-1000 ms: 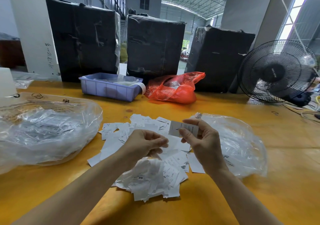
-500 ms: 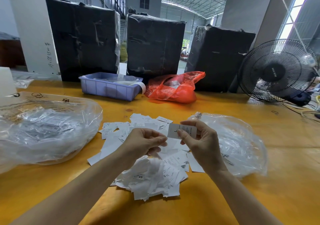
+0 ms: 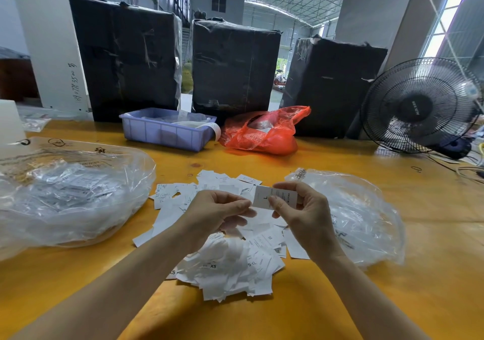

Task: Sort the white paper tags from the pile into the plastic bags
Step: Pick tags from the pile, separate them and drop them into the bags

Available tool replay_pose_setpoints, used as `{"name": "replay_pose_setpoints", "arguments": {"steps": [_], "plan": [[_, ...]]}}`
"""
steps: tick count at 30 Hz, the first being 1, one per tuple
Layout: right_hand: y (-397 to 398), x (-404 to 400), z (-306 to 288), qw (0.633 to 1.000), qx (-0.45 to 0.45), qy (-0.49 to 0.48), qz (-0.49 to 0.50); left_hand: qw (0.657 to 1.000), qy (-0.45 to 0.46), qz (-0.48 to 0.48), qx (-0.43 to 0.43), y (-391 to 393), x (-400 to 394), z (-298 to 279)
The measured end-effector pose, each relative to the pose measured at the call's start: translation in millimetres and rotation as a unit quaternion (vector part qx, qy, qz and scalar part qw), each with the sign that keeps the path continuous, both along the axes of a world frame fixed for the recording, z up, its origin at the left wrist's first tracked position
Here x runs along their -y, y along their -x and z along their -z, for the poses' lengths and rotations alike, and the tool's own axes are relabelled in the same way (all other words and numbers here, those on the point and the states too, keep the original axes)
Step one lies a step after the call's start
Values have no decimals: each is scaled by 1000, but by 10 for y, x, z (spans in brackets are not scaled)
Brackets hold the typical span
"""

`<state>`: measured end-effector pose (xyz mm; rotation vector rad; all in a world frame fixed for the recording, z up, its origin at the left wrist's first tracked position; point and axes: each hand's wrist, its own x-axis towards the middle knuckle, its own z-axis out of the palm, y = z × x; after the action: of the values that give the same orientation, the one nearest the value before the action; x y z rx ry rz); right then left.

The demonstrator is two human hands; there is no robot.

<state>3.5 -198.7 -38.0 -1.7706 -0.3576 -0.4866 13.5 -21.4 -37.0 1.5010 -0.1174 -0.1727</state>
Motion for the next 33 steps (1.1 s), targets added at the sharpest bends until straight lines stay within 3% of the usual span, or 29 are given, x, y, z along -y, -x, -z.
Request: {"name": "replay_pose_setpoints", "arguments": {"steps": [16,33], "plan": [[14,-35,16,999,17,30,-7,1000,5,-3,-30,55,70,18],[0,-24,26,996,73,3,50,999,32,-2,-37,43,54,32]]}}
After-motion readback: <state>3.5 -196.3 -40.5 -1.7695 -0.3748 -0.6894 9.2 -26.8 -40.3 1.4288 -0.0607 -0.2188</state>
